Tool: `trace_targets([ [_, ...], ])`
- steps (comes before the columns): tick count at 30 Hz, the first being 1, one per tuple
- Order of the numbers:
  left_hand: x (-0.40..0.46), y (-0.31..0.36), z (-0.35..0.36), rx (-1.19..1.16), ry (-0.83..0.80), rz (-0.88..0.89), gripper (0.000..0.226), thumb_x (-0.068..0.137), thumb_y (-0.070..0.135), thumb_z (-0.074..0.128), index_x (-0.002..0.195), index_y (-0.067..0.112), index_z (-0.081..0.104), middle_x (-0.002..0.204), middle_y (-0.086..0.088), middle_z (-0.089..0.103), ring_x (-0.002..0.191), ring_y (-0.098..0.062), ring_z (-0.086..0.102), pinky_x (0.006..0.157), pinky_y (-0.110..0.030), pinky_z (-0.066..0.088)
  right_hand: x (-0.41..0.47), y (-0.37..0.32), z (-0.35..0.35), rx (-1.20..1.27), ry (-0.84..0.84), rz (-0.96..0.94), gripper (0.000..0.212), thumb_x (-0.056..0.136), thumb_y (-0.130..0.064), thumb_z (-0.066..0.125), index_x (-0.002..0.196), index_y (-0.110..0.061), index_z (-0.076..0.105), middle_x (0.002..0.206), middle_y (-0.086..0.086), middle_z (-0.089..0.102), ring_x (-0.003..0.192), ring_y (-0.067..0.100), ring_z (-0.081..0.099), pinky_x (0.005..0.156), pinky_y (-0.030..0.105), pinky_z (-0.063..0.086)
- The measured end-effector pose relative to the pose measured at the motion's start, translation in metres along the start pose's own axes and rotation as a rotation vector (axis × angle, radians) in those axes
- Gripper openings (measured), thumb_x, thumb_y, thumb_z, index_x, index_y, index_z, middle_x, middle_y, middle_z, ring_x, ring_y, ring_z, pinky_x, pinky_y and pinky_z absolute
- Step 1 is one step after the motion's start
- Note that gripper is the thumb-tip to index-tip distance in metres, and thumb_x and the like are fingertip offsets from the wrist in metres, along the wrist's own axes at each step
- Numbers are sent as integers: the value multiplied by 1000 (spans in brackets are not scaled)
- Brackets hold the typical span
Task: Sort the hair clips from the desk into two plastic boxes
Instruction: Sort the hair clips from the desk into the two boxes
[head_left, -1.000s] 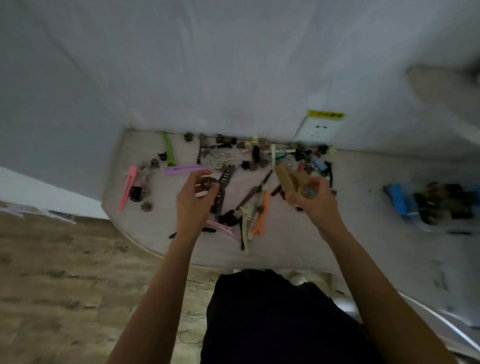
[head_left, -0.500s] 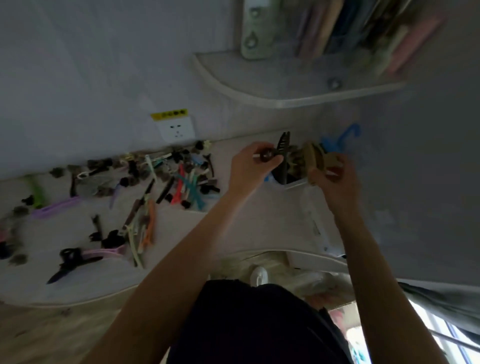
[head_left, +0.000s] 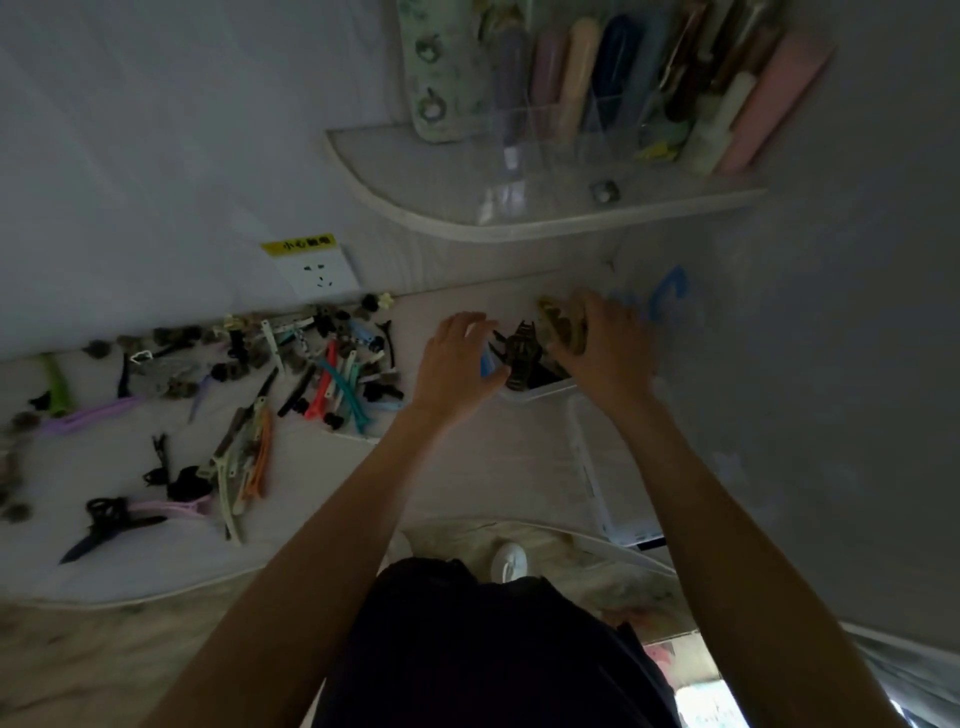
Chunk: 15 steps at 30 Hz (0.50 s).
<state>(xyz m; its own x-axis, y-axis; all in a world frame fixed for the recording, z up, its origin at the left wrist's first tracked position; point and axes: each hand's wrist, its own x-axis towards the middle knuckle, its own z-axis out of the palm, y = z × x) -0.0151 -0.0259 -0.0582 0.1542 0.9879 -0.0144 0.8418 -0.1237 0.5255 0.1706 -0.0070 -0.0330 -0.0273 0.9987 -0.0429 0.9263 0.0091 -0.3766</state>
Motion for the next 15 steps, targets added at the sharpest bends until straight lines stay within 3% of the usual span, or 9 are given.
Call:
trace_targets([
  [3,-3,-6,2,-22,-7,1,59,82,34,64,135,17,44,142,-6,42,133,-24,34,107,-37,31,-2,-5,13,-142,-180,38,67,82,-50,59,136,-17,38,146,17,33,133,37,28,108,49,23],
  [7,-1,-9,1,-23,47,35,59,81,33,66,134,18,44,138,-8,46,130,-26,37,107,-40,32,-7,-8,18,-13,54,-119,40,85,-29,59,121,-10,55,130,15,51,122,38,41,99,47,34],
  [9,0,-12,3,-19,57,23,62,79,33,68,134,15,45,138,-8,47,131,-27,38,109,-41,32,-9,-14,22,-26,-5,-209,33,86,-27,58,115,-12,59,122,11,58,120,33,43,96,44,34],
  [12,0,-17,5,-71,45,-18,69,78,35,69,137,12,42,144,-7,42,136,-25,33,114,-38,25,-7,-30,31,-48,-167,-267,35,90,-26,51,123,-18,57,124,10,59,125,26,41,101,40,25],
  [15,-2,-21,4,-99,9,-31,69,81,35,66,140,13,37,151,-5,32,140,-21,27,115,-34,20,-2,-38,31,-67,-147,-256,32,90,-22,43,115,-17,63,109,8,65,111,27,51,92,37,31],
])
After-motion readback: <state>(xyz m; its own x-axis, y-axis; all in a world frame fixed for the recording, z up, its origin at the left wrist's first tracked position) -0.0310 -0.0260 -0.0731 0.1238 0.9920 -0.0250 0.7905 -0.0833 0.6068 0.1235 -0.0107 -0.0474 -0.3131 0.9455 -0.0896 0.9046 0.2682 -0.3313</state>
